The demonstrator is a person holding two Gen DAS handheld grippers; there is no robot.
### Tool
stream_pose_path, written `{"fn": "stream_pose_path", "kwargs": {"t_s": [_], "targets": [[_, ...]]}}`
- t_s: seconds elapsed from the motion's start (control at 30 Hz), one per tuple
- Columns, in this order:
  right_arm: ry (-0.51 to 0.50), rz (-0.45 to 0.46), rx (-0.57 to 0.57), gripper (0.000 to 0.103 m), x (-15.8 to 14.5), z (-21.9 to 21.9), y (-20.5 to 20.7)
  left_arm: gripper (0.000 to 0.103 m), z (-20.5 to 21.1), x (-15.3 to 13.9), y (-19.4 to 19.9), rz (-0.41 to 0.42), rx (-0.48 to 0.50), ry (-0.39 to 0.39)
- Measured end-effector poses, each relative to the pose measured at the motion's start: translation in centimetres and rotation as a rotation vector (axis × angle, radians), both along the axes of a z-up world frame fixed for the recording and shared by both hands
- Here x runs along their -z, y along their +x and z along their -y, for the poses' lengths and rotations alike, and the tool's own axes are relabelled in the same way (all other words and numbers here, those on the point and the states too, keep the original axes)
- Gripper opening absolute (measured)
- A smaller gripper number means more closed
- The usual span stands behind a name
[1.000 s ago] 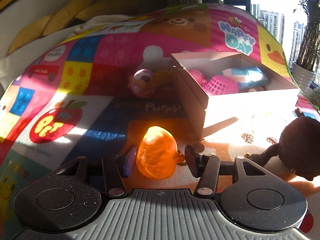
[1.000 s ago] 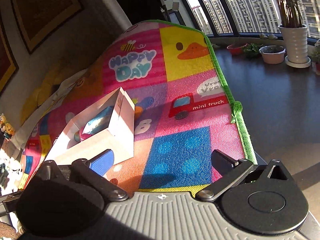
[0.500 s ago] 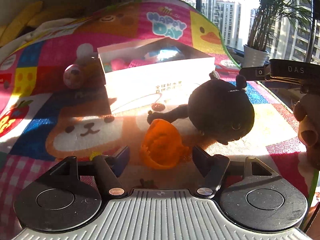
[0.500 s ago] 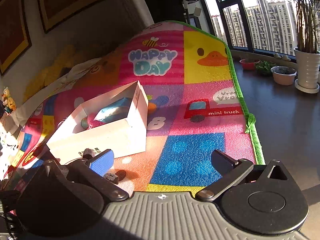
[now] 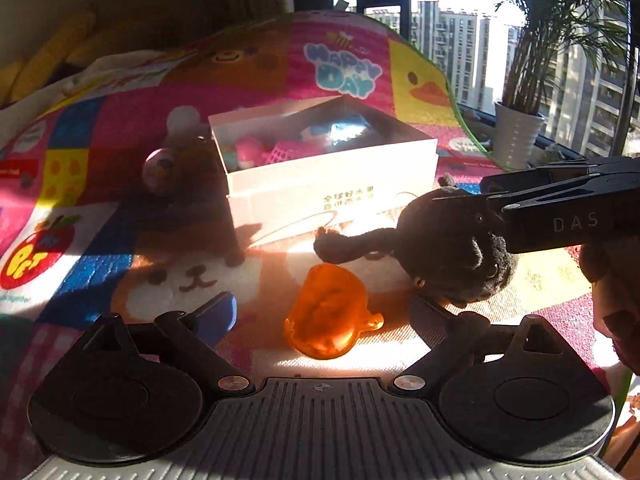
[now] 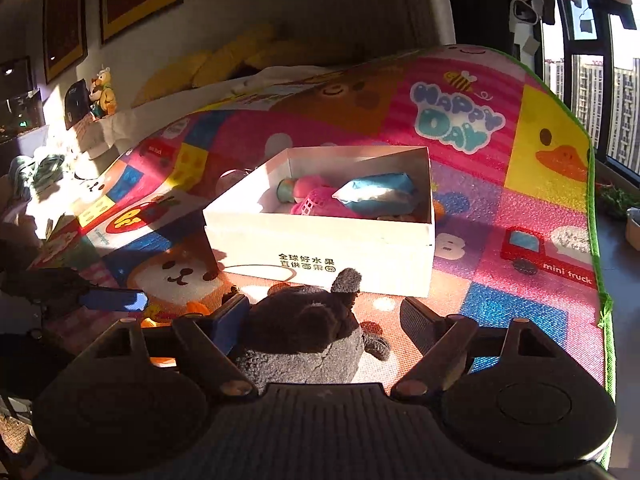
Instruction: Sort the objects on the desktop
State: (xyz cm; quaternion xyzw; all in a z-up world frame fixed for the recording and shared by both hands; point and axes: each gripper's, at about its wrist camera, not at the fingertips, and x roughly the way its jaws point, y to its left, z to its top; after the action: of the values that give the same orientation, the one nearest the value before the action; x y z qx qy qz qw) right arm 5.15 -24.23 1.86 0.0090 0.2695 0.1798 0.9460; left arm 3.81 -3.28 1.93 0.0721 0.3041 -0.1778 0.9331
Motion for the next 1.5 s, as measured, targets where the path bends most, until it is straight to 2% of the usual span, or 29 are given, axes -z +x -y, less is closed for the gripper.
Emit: {"fn": "stream_pose_path", "kwargs": {"t_s": [0.1,0.2,0.3,0.43,0.53,0.67,0.8,0.9,1.03,1.1,1.17,1.23,1.27,1.5], "targets": [[-0.002,0.024,0.064,0.084,-0.4,2.3,-0.7,0.097,0.2,-0.3,0.1,0.002,0.001,-0.002],[-0.029,0.057,0.141,0.091,-0.4,4.5,-1.5,0.098,1.0,-0.5,0.2,0.006,0.021,0.002],[-0.065,0.072,0.217,0.093,-0.1,6.1,-1.8,0.100,2.1,-0.6,0.2,0.019,0.047,0.013],[-0.105,0.046,0.296,0.094,0.6,7.8,-1.9,0.100,3.1,-0.9,0.2,0.032,0.073,0.020],[-0.096,0.023,0.321,0.094,0.9,8.8,-1.9,0.101,3.2,-0.7,0.3,0.028,0.073,0.025],[-0.009,0.031,0.296,0.094,-0.1,9.2,-2.6,0.101,2.8,-0.2,0.6,0.009,0.052,0.031],[0.038,0.057,0.181,0.099,-1.3,7.0,-2.9,0.101,2.1,0.2,0.5,-0.009,0.031,0.023],[0.036,0.033,0.112,0.100,-0.8,4.9,-2.3,0.101,1.4,0.5,0.4,-0.024,0.018,0.015],[0.016,-0.024,0.108,0.099,1.0,3.0,-1.0,0.101,0.5,0.6,0.0,-0.037,0.006,0.005],[0.017,-0.054,0.119,0.096,1.8,2.7,-0.6,0.101,0.0,0.8,-0.2,-0.050,-0.001,0.000],[0.012,-0.072,0.118,0.087,2.3,2.7,-0.4,0.101,-0.2,1.0,-0.3,-0.059,-0.008,-0.003],[0.008,-0.075,0.125,0.072,2.4,2.7,-0.4,0.101,-0.4,1.1,-0.3,-0.065,-0.013,-0.007],[0.009,-0.074,0.125,0.069,2.4,2.8,-0.4,0.101,-0.4,1.3,-0.3,-0.070,-0.015,-0.008],[0.025,-0.075,0.126,0.069,2.7,3.1,-0.4,0.102,-0.3,1.4,-0.2,-0.075,-0.022,0.017]]}}
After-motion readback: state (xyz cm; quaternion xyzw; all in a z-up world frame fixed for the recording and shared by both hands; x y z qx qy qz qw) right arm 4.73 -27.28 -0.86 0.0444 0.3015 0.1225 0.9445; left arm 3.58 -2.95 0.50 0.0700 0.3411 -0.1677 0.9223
